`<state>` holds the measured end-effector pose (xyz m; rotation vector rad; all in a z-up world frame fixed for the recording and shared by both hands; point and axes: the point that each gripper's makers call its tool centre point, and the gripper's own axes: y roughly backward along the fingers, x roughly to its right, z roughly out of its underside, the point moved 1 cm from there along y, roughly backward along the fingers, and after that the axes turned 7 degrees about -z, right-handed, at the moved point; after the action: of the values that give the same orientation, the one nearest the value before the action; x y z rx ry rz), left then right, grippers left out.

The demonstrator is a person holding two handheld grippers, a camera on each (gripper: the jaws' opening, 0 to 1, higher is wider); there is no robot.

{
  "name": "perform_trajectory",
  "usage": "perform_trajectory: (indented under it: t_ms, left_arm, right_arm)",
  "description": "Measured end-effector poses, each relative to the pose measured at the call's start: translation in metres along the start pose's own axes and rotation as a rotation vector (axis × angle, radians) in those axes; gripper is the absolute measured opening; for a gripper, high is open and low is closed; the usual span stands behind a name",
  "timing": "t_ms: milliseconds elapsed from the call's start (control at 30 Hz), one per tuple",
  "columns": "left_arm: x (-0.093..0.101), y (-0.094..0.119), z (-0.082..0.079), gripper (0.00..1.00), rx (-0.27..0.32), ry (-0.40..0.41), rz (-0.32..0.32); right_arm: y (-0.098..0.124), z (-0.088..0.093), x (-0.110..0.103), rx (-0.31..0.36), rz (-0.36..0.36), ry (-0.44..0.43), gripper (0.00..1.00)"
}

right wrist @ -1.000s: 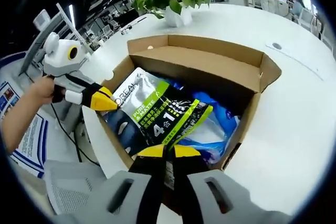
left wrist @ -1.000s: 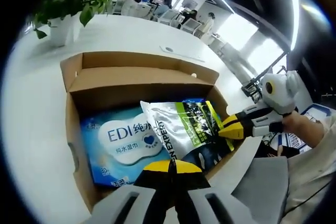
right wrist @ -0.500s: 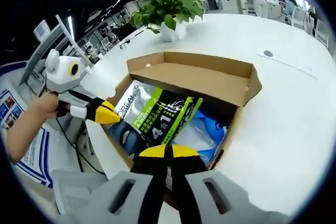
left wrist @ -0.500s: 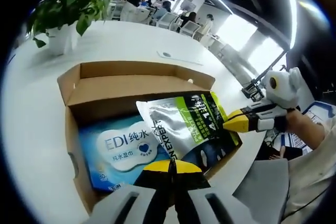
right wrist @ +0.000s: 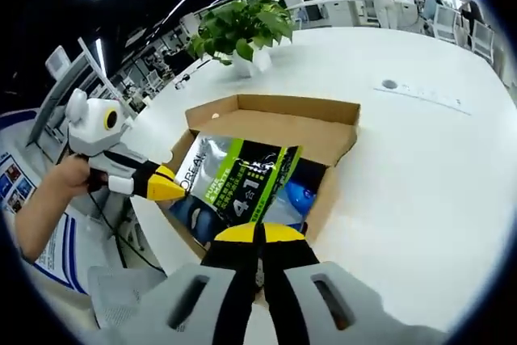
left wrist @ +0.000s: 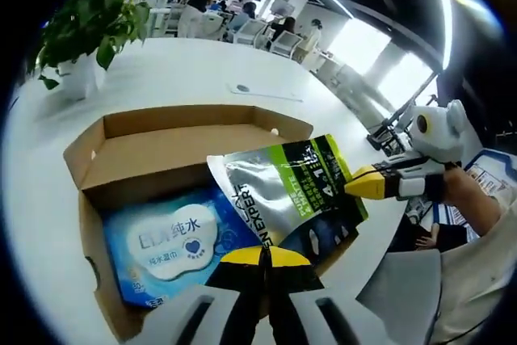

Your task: Operate the shoe box by opening the lid, removing the specified soft item, and placing it in the target area until the item is outside and the box remains undamaged.

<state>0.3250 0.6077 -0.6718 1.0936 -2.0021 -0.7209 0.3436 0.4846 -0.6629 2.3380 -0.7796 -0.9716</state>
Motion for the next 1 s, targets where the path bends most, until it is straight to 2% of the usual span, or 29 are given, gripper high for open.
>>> perform_trajectory:
  t_ms: [367, 1000]
  left_arm:
    - [0.034, -0.015, -0.01, 0.0, -0.011, -0.043, 0.034]
    - [0.075, -0.042, -0.026, 0.0, -0.024, -0.09, 0.082]
  right_arm:
    - [0.029, 0.001, 0.023, 0.026, 0.055, -0.016, 0.0]
    - [0.065, 0.006, 0.061, 0.05, 0.126, -0.062, 0.0]
